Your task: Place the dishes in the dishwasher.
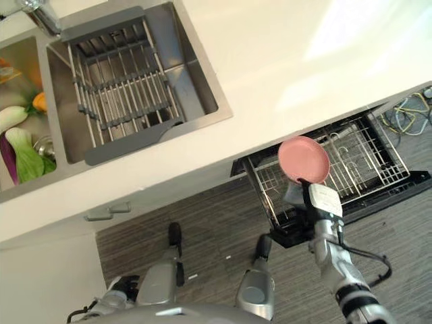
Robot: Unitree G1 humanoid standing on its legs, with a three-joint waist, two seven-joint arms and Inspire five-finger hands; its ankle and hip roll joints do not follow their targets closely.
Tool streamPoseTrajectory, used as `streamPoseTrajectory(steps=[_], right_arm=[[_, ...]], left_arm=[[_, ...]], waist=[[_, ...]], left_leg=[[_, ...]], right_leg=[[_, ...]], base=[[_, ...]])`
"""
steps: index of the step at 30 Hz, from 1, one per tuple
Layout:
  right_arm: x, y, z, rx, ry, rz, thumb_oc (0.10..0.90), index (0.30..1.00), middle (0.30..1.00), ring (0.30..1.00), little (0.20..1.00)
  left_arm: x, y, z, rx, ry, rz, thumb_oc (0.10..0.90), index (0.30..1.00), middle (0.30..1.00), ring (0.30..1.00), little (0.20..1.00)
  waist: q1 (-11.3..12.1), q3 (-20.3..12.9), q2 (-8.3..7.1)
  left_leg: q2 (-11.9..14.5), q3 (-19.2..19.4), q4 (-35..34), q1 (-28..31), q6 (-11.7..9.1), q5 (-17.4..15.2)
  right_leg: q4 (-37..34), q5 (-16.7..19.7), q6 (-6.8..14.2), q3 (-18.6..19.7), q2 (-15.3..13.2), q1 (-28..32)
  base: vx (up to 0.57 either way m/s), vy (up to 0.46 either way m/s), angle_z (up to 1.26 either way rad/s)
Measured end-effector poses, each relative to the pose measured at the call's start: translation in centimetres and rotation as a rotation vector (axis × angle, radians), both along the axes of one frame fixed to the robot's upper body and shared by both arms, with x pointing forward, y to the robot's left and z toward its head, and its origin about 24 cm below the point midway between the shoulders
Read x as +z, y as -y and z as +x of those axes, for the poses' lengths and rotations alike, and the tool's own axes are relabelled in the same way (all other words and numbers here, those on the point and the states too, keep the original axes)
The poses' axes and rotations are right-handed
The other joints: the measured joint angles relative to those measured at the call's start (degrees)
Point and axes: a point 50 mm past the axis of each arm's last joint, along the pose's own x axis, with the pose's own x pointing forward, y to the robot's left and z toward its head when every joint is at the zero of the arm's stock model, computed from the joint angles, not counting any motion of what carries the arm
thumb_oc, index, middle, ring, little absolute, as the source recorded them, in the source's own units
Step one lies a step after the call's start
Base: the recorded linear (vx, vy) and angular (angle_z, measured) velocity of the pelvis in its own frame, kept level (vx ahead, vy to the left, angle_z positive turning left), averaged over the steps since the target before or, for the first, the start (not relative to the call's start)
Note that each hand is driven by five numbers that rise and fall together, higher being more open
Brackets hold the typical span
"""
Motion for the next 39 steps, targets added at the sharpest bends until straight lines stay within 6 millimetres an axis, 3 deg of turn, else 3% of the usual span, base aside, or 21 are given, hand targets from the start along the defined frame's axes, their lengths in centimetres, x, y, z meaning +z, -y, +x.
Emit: streamPoseTrajectory(steps=[1, 3, 8, 11, 13, 14, 15, 18, 22, 23, 27, 30, 34, 35, 36, 39], right_arm=[[1.2, 0.1, -0.2, -0.001, 0.053, 0.026, 0.800, 0.900, 0.900, 0.900, 0.900], [3.4, 1.0, -0.2, -0.010, 0.137, 0.010, 0.800, 0.900, 0.900, 0.900, 0.900], [9.3, 3.7, -1.0, -0.110, 0.383, -0.049, 0.800, 0.900, 0.900, 0.900, 0.900], [10.2, 5.9, -2.1, -0.237, 0.462, -0.075, 0.800, 0.900, 0.900, 0.900, 0.900], [8.3, 7.5, -3.6, -0.384, 0.458, -0.009, 0.800, 0.900, 0.900, 0.900, 0.900], [6.0, 8.5, -4.6, -0.500, 0.424, 0.066, 0.800, 0.900, 0.900, 0.900, 0.900], [3.0, 9.3, -5.9, -0.638, 0.362, 0.169, 0.400, 0.300, 0.300, 0.300, 0.300], [-3.6, 10.0, -11.8, -0.974, 0.137, 0.377, 0.400, 0.300, 0.300, 0.300, 0.300], [-7.3, 10.4, -18.2, -1.234, -0.114, 0.383, 0.400, 0.300, 0.300, 0.300, 0.300], [-7.6, 10.3, -18.8, -1.251, -0.135, 0.387, 0.400, 0.300, 0.300, 0.300, 0.300], [-8.7, 8.7, -18.1, -1.136, -0.245, 0.382, 0.400, 0.300, 0.300, 0.300, 0.300], [-9.3, 7.2, -14.8, -0.963, -0.302, 0.398, 0.400, 0.300, 0.300, 0.300, 0.300], [-9.5, 5.0, -9.8, -0.728, -0.347, 0.400, 0.400, 0.300, 0.300, 0.300, 0.300], [-9.7, 3.9, -8.3, -0.675, -0.387, 0.414, 0.400, 0.300, 0.300, 0.300, 0.300], [-10.2, 3.3, -8.2, -0.671, -0.424, 0.410, 0.400, 0.300, 0.300, 0.300, 0.300], [-10.4, 2.3, -7.2, -0.624, -0.441, 0.435, 0.400, 0.300, 0.300, 0.300, 0.300]], left_arm=[[-0.1, -0.2, -0.6, 0.012, -0.018, -0.004, 0.800, 0.900, 0.900, 0.900, 0.900], [-0.4, -0.5, -2.4, 0.028, -0.077, -0.003, 0.800, 0.900, 0.900, 0.900, 0.900], [-0.7, -0.6, -4.4, 0.034, -0.146, -0.010, 0.800, 0.900, 0.900, 0.900, 0.900], [-0.9, -0.6, -5.8, 0.022, -0.203, -0.006, 0.800, 0.900, 0.900, 0.900, 0.900], [-1.0, -0.6, -6.6, 0.019, -0.232, -0.004, 0.800, 0.900, 0.900, 0.900, 0.900], [-1.0, -0.7, -6.9, 0.019, -0.247, 0.000, 0.800, 0.900, 0.900, 0.900, 0.900], [-1.0, -0.9, -7.2, 0.021, -0.262, 0.006, 0.800, 0.900, 0.900, 0.900, 0.900], [-1.0, -0.6, -7.3, 0.026, -0.267, -0.015, 0.800, 0.900, 0.900, 0.900, 0.900], [-1.3, 0.2, -7.9, 0.028, -0.280, -0.050, 0.800, 0.900, 0.900, 0.900, 0.900], [-1.3, 0.5, -8.0, 0.030, -0.275, -0.058, 0.800, 0.900, 0.900, 0.900, 0.900], [-1.4, 0.8, -7.8, 0.046, -0.258, -0.072, 0.800, 0.900, 0.900, 0.900, 0.900], [-1.3, 0.7, -7.0, 0.039, -0.221, -0.074, 0.800, 0.900, 0.900, 0.900, 0.900], [-1.2, 1.0, -5.3, 0.013, -0.159, -0.093, 0.800, 0.900, 0.900, 0.900, 0.900], [-1.2, 1.1, -4.9, 0.008, -0.149, -0.100, 0.800, 0.900, 0.900, 0.900, 0.900], [-1.2, 1.1, -5.1, 0.007, -0.152, -0.103, 0.800, 0.900, 0.900, 0.900, 0.900], [-1.2, 1.0, -5.6, 0.010, -0.165, -0.111, 0.800, 0.900, 0.900, 0.900, 0.900]], waist=[[-0.63, -0.37, -0.24], [-1.82, -4.09, -1.17], [-2.55, -8.22, -1.77], [-3.60, -11.42, -1.98], [-3.62, -13.62, -2.35], [-3.63, -14.45, -2.69], [-3.63, -15.32, -3.02], [-3.20, -15.78, -2.15], [-3.55, -16.19, 0.33], [-3.60, -15.80, 1.17], [-3.38, -15.26, 1.89], [-2.66, -13.59, 1.67], [0.25, -10.71, 2.34], [2.04, -9.48, 2.44], [3.78, -9.03, 2.28], [4.97, -8.04, 0.81]], left_leg=[[0.00, 0.55, 0.00, 0.63, 0.03, -0.03], [0.23, 1.90, -0.02, 2.37, -0.32, -1.02], [0.37, 4.87, -0.06, 5.83, -0.58, -2.31], [0.46, 5.70, -0.08, 7.65, -0.61, -2.84], [0.51, 5.89, -0.12, 8.09, -0.49, -3.31], [0.50, 5.92, -0.12, 8.49, -0.47, -3.36], [0.50, 6.00, -0.19, 8.70, -0.48, -3.43], [0.45, 5.68, -0.36, 8.28, -0.48, -3.44], [0.52, 5.54, -0.20, 7.85, -0.47, -3.36], [0.57, 5.49, -0.38, 7.54, -0.48, -3.37], [0.42, 3.85, -0.37, 6.30, -0.38, -3.12], [0.36, 1.68, -0.19, 4.81, -0.33, -2.20], [-0.13, -3.57, 0.04, 1.67, -0.17, -0.20], [-0.46, -5.26, 0.04, 1.30, -0.10, 0.14], [-0.87, -6.75, 0.05, 0.80, -0.05, 0.31], [-1.62, -9.76, 0.05, -0.86, -0.19, 0.91]], right_leg=[[0.01, 0.02, 0.00, 0.52, -0.03, 0.27], [-0.01, -0.26, 0.15, 1.66, 0.04, 0.88], [-0.01, -0.40, 0.12, 4.61, 0.05, 1.87], [-0.04, -0.79, 0.26, 5.34, 0.10, 3.03], [-0.05, -1.07, 0.23, 5.48, 0.13, 3.16], [-0.05, -1.15, 0.20, 5.48, 0.13, 3.56], [-0.06, -1.19, 0.21, 5.58, 0.13, 3.69], [-0.13, -1.23, 0.23, 5.22, 0.06, 3.76], [-0.11, -1.29, 0.28, 5.01, 0.14, 3.69], [-0.26, -1.45, 0.46, 4.92, 0.13, 3.53], [-0.27, -1.48, 0.47, 3.81, 0.14, 3.32], [-0.27, -1.49, 0.44, 1.50, 0.15, 3.51], [-0.22, -1.35, 0.36, -3.87, 0.19, 4.81], [-0.14, -1.54, 0.19, -5.94, 0.12, 5.96], [-0.17, -2.02, 0.25, -7.86, 0.02, 6.92], [-0.25, -2.56, 0.49, -11.22, -0.14, 7.82]], base=[[0.08, 0.005, -0.33], [0.09, 0.004, -0.31], [0.07, -0.006, -0.29], [0.04, -0.016, -0.16], [0.01, -0.011, -0.04], [0.00, 0.000, 0.00], [0.00, 0.000, 0.00], [0.00, -0.020, 0.04], [0.00, -0.009, 0.00], [0.00, 0.000, 0.00], [-0.05, -0.004, 0.14], [-0.08, -0.014, 0.37], [-0.03, -0.020, 0.69], [0.00, 0.004, 0.98], [-0.01, 0.007, 0.81], [-0.01, -0.002, 0.56]])
